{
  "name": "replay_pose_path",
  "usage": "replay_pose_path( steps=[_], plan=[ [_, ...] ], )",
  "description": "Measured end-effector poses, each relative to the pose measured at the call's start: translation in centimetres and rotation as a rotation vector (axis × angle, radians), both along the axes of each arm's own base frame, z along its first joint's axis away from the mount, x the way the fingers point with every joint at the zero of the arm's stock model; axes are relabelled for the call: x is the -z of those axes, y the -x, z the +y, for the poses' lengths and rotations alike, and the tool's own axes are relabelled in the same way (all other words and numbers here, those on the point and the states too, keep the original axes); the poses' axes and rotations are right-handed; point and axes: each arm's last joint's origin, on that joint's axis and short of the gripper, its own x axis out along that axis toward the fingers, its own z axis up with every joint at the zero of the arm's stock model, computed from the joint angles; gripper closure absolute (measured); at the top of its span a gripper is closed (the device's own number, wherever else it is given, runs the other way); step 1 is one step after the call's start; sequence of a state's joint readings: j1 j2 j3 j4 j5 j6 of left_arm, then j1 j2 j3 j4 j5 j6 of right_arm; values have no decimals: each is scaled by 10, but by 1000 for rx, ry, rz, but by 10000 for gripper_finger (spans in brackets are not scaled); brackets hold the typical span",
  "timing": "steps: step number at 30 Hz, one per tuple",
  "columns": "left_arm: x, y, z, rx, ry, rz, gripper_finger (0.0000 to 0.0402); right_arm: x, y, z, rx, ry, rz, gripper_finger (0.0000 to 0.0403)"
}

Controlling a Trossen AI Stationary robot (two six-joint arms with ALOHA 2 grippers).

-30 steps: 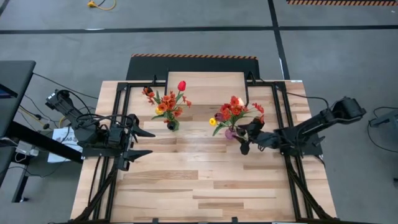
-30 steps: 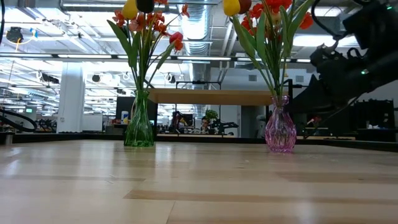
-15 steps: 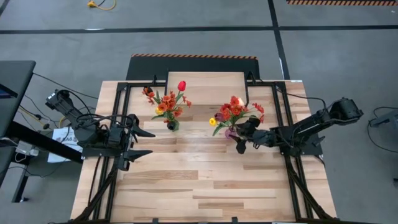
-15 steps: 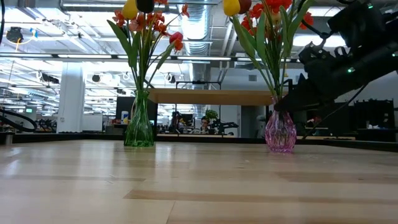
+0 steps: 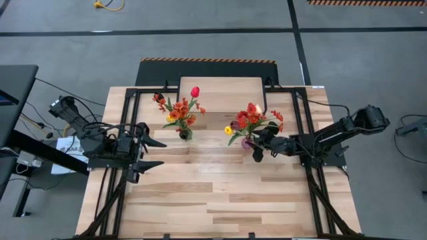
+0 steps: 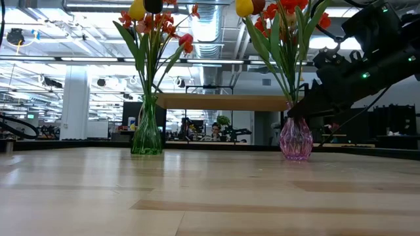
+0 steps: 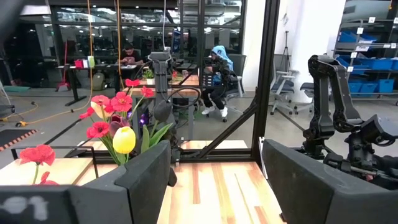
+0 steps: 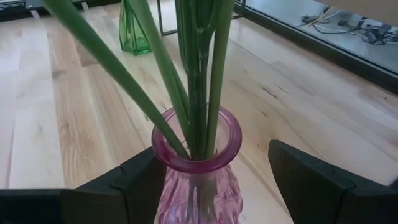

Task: Pick and place flowers into a vace then onto a shelf
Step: Put the purple vase on the shelf

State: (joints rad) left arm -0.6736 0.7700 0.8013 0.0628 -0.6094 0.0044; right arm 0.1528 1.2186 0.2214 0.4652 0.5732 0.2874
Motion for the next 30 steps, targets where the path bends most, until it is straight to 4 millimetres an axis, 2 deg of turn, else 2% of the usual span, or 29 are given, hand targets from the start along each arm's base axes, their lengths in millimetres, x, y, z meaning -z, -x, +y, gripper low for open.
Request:
replay_pose_path(
  steps=[8, 24, 30],
  plan=[
    [0, 0, 0, 0, -3, 4, 157, 0, 0, 0, 0, 0, -1, 151],
    [0, 0, 0, 1, -2, 4, 157, -3, -1, 0, -5, -2, -32, 286],
    [0, 0, 0, 1, -2, 4, 157, -3, -2, 0, -5, -1, -34, 295]
  ],
)
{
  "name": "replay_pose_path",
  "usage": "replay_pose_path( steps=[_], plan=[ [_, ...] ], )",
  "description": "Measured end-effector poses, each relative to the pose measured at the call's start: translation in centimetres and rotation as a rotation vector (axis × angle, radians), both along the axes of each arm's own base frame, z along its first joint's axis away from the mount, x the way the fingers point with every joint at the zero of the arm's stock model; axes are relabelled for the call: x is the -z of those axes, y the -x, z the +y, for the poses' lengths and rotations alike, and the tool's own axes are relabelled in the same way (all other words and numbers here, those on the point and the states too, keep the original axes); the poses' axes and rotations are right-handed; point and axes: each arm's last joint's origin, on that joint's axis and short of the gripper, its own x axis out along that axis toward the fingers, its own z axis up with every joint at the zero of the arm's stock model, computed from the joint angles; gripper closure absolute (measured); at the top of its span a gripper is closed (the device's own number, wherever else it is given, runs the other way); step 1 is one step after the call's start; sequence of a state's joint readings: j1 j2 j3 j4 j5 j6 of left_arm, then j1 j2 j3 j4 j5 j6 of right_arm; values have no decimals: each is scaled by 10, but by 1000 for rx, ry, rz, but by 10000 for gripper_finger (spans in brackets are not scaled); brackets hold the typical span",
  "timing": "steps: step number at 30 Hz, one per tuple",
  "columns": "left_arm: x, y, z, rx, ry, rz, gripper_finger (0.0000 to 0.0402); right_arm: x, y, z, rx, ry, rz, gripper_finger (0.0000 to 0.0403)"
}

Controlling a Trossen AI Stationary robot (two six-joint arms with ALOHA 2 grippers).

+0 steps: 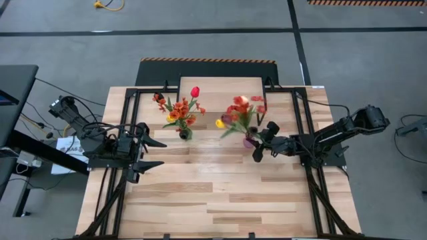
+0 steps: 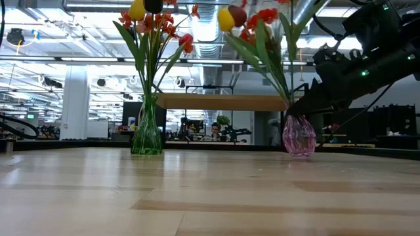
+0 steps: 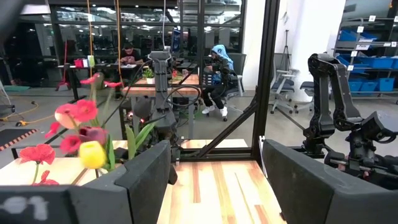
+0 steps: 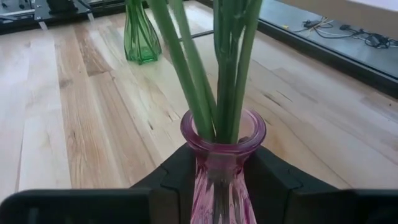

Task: Pick and place flowers into a vace then onto a shelf
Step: Put the purple vase on the shelf

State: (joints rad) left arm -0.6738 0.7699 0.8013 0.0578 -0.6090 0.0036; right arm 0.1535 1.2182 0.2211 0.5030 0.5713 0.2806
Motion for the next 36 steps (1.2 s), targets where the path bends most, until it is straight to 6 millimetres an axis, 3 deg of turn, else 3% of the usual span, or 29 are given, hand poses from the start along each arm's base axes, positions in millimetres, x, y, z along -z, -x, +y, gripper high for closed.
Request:
replay_pose_path(
  steps=[13, 22, 29, 36],
  plan=[
    [0, 0, 0, 0, 0, 0, 157, -2, -1, 1, -1, -3, -23, 298],
    [0, 0, 0, 0, 0, 0, 157, -13, 1, 5, -22, -14, -95, 299],
    [0, 0, 0, 0, 0, 0, 157, -35, 6, 3, -36, 8, -181, 299],
    [0, 0, 0, 0, 1, -1, 157, -80, -3, 4, -93, 103, -148, 300]
  ],
)
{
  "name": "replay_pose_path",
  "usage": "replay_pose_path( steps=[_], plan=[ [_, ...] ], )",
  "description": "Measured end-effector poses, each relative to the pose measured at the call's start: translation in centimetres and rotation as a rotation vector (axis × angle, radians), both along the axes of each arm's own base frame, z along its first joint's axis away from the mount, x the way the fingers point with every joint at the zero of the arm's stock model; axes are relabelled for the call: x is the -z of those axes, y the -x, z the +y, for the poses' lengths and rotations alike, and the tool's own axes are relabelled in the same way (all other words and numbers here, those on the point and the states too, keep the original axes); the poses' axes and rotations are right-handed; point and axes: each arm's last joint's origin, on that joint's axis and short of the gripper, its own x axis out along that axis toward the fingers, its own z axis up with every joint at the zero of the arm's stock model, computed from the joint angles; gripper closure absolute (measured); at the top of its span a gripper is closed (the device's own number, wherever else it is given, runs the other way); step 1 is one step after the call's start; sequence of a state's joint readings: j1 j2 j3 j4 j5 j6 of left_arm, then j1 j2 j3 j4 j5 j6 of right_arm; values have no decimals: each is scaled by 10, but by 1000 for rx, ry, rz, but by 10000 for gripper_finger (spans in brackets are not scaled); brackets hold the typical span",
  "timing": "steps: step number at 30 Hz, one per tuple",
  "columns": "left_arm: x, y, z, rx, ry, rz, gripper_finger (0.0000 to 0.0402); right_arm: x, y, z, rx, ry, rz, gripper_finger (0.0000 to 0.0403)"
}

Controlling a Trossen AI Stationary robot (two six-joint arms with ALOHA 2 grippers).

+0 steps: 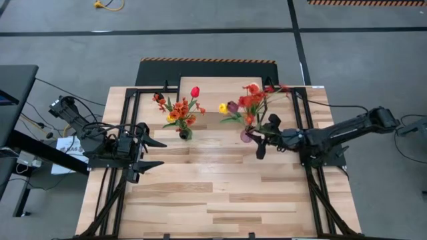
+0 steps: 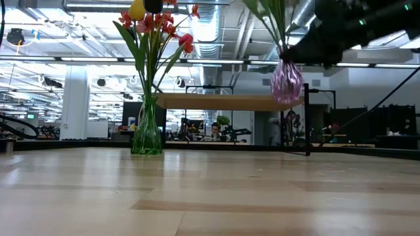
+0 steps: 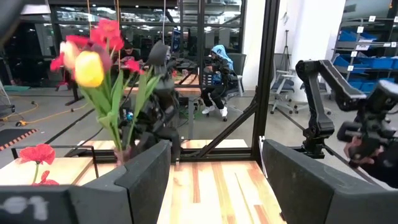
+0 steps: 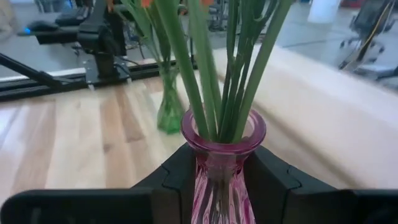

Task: Pick and place flowers into a vace then onto a shelf
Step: Put the purple vase on the shelf

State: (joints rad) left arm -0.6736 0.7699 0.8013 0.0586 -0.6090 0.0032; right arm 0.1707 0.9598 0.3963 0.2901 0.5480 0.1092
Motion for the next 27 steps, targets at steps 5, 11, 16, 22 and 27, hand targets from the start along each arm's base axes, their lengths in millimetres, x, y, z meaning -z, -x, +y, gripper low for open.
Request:
replay_pose_path(
  steps=[5, 11, 16, 22, 27],
  plan=[
    [0, 0, 0, 0, 0, 0, 157, -34, -7, -10, 32, 87, 10, 300],
    [0, 0, 0, 0, 0, 0, 157, -51, -4, -39, 164, 141, -19, 300],
    [0, 0, 0, 0, -1, 0, 157, -53, 1, -67, 249, 147, -28, 300],
    [0, 0, 0, 0, -2, 0, 157, -53, 6, -99, 326, 117, -56, 300],
    [0, 0, 0, 0, -5, 0, 157, -46, 8, -119, 372, 84, -39, 300]
  ],
)
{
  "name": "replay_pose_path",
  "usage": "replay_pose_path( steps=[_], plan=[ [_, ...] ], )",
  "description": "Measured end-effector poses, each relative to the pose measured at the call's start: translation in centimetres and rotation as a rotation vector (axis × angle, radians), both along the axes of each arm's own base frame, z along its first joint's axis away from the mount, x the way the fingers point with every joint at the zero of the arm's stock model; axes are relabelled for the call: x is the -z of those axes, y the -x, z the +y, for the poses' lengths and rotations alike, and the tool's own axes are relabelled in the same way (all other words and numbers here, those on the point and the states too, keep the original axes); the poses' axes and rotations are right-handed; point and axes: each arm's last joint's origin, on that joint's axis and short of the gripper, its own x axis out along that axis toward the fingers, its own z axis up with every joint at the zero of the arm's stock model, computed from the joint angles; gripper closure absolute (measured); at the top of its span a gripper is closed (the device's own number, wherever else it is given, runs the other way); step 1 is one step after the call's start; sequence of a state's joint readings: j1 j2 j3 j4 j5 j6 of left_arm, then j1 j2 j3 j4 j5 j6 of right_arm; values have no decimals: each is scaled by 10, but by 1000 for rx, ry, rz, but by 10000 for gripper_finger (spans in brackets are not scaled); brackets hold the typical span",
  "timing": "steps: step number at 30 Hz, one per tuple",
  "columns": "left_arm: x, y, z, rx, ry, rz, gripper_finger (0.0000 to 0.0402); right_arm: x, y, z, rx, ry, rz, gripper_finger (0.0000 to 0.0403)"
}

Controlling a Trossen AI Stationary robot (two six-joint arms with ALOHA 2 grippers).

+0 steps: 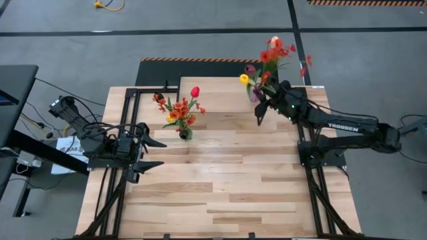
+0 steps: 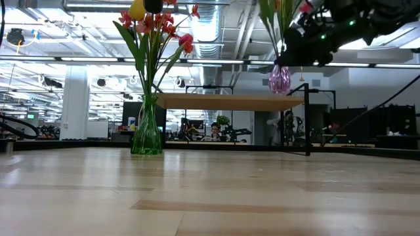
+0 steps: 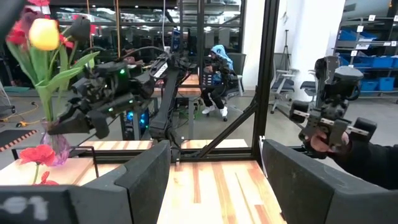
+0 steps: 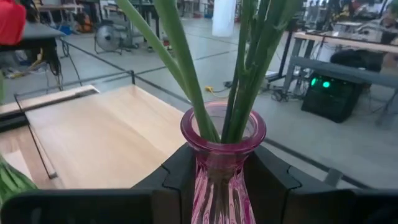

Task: Pick and place flowers into a vace then onto a shelf
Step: Put the purple vase on the shelf

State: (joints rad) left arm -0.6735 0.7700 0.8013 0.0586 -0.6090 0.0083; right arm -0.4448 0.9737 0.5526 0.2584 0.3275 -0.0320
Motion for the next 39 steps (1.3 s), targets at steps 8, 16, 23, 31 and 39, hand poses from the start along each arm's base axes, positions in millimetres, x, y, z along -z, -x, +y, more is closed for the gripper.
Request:
replay_pose_path(
  steps=[8, 16, 23, 31, 39],
  plan=[
    [0, 0, 0, 0, -3, 0, 157, 12, -7, -15, -5, -44, 9, 300],
    [0, 0, 0, 0, -6, 0, 157, 13, -9, -16, -9, -44, 9, 299],
    [0, 0, 0, 0, -6, 0, 157, 13, -11, -13, -26, -31, 22, 247],
    [0, 0, 0, 0, -6, 0, 157, 13, -13, -8, -53, -9, 37, 161],
    [0, 0, 0, 0, -5, 0, 157, 13, -13, -8, -44, -5, 40, 146]
  ],
)
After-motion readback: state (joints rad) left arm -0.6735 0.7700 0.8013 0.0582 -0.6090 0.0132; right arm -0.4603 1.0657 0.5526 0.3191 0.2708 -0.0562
